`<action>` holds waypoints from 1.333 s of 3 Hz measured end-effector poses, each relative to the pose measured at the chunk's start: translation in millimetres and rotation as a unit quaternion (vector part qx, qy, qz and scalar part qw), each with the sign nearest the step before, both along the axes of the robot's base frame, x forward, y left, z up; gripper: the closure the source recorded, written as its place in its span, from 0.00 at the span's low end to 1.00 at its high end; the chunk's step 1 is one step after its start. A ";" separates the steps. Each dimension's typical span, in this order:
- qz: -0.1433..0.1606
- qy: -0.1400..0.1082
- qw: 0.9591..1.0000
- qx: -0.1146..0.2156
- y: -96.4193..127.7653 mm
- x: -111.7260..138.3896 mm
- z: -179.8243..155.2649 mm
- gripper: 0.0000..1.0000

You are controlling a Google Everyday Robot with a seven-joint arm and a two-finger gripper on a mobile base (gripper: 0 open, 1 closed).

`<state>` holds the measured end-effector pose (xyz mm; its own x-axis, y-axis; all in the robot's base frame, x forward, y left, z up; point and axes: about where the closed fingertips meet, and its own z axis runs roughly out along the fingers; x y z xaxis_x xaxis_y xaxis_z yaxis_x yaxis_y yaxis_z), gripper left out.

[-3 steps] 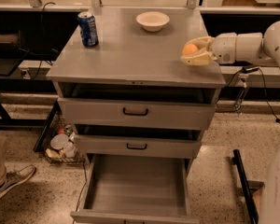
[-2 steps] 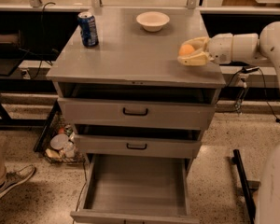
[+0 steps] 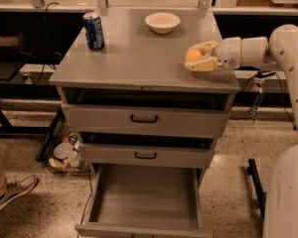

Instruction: Pick orange from bottom drawer and place on counter

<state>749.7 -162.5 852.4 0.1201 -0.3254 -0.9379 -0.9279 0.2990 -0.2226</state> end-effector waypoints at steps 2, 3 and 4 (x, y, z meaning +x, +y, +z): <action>0.010 0.005 1.000 0.000 2.9 -0.1 -0.8 0.00; 0.010 0.005 1.000 0.001 2.5 -0.2 -0.4 0.00; 0.005 0.002 1.000 0.001 -2.0 -0.5 1.9 0.00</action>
Offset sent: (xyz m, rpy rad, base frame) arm -0.0001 -0.0060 0.0026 -0.0016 0.0093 0.0179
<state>749.2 -164.5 854.3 0.1192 -0.3226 -0.9390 -0.9318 0.2901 -0.2180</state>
